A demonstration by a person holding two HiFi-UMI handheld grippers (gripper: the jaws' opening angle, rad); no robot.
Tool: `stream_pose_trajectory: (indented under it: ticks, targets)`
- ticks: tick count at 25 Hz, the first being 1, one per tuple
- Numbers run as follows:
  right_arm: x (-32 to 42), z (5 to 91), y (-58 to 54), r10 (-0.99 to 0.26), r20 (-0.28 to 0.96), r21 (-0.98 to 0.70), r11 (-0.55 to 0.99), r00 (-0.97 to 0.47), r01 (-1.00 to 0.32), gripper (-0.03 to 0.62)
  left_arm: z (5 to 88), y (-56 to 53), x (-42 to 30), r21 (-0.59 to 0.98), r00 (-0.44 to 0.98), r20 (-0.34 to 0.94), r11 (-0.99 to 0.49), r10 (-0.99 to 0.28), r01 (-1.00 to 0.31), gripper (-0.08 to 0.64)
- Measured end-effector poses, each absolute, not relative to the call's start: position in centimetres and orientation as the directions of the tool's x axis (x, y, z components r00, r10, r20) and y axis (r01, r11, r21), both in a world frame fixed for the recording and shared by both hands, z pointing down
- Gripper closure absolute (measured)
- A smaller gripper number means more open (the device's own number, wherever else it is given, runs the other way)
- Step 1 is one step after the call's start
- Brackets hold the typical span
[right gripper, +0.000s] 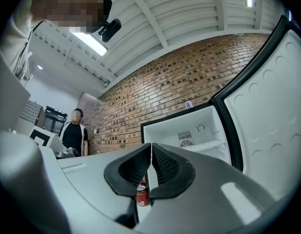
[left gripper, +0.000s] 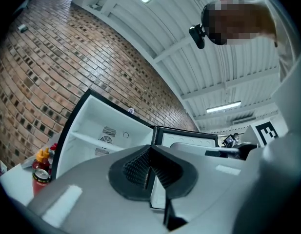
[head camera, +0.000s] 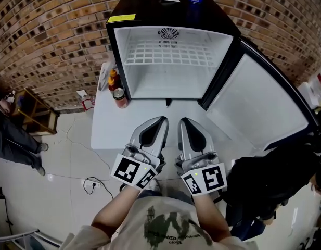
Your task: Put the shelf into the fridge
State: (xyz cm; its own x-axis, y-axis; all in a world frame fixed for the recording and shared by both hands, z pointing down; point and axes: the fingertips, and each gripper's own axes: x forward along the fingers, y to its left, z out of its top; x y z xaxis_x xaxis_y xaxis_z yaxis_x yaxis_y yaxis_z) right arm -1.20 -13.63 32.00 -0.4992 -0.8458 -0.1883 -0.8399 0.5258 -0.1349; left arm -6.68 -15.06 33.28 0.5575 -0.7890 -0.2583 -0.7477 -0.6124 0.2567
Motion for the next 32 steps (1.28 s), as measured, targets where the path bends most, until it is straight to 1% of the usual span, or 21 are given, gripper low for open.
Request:
stream_pose_trajectory:
  ticks: [7, 13, 19, 26, 32]
  targets:
    - [-0.6, 30.9, -9.9, -0.817, -0.205, -0.099, 0.566, -0.539, -0.819, 0.586, 32.4, -11.2, -5.5, 0.236, 0.52, -0.275, -0.581, -0.808, -0.779, 0.56]
    - [0.9, 31.2, -5.5, -0.804, -0.193, -0.088, 0.585, -0.562, -0.806, 0.586, 32.4, -6.4, -3.7, 0.204, 0.493, -0.269, -0.549, -0.827, -0.81, 0.56]
    - [2.5, 31.8, -0.5, -0.796, -0.185, -0.077, 0.597, -0.577, -0.799, 0.586, 33.0, -1.6, -2.5, 0.209, 0.455, -0.264, -0.511, -0.85, -0.834, 0.56]
    - [3.7, 32.1, 4.4, -0.793, -0.177, -0.09, 0.603, -0.583, -0.792, 0.592, 32.6, 3.5, -0.6, 0.189, 0.468, -0.258, -0.519, -0.845, -0.833, 0.56]
    - [3.8, 31.7, 6.3, -0.806, -0.173, -0.071, 0.584, -0.567, -0.809, 0.592, 32.0, 5.5, -0.3, 0.18, 0.481, -0.267, -0.533, -0.835, -0.827, 0.56]
